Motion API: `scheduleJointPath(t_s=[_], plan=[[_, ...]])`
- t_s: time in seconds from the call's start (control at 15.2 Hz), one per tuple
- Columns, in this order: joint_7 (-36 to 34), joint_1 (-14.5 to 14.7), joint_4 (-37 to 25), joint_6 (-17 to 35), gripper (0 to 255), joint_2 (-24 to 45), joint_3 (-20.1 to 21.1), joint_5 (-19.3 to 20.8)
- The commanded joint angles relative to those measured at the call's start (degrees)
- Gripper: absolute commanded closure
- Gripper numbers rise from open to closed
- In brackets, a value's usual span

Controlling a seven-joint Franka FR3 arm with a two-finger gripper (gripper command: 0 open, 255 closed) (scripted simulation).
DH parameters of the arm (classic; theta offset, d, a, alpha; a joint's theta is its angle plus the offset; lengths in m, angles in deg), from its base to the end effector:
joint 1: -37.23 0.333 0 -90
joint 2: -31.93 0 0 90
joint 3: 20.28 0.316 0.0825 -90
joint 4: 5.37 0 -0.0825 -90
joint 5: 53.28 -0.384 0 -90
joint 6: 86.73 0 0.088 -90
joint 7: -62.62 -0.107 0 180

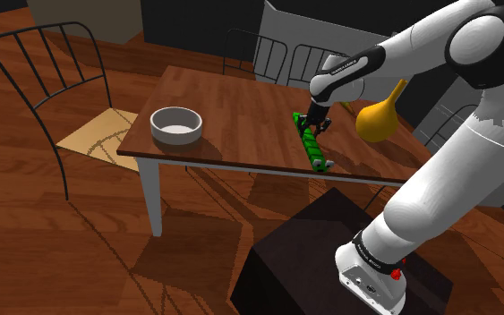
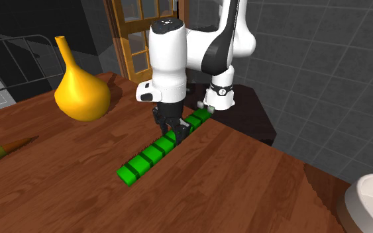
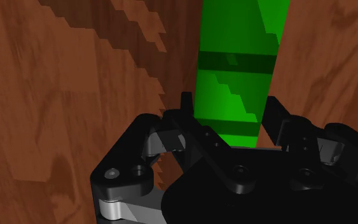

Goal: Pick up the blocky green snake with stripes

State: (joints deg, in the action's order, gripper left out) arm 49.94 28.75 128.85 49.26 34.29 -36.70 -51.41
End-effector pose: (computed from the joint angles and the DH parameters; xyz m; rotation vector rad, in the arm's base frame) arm 0.4590 -0.2135 0.3161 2.9545 -0.9662 -0.0192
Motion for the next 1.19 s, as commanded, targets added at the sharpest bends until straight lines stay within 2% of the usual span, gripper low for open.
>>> scheduleJointPath(t_s=[0.0,0.13,1.12], plan=[[0.0,0.0,0.0,0.1,255,0.1,0.0,0.0],[0.0,0.0,0.1,0.1,255,0.1,0.0,0.0],[-1.3,0.1,-4.7,-11.6,255,-7.1,0.2,2.1]])
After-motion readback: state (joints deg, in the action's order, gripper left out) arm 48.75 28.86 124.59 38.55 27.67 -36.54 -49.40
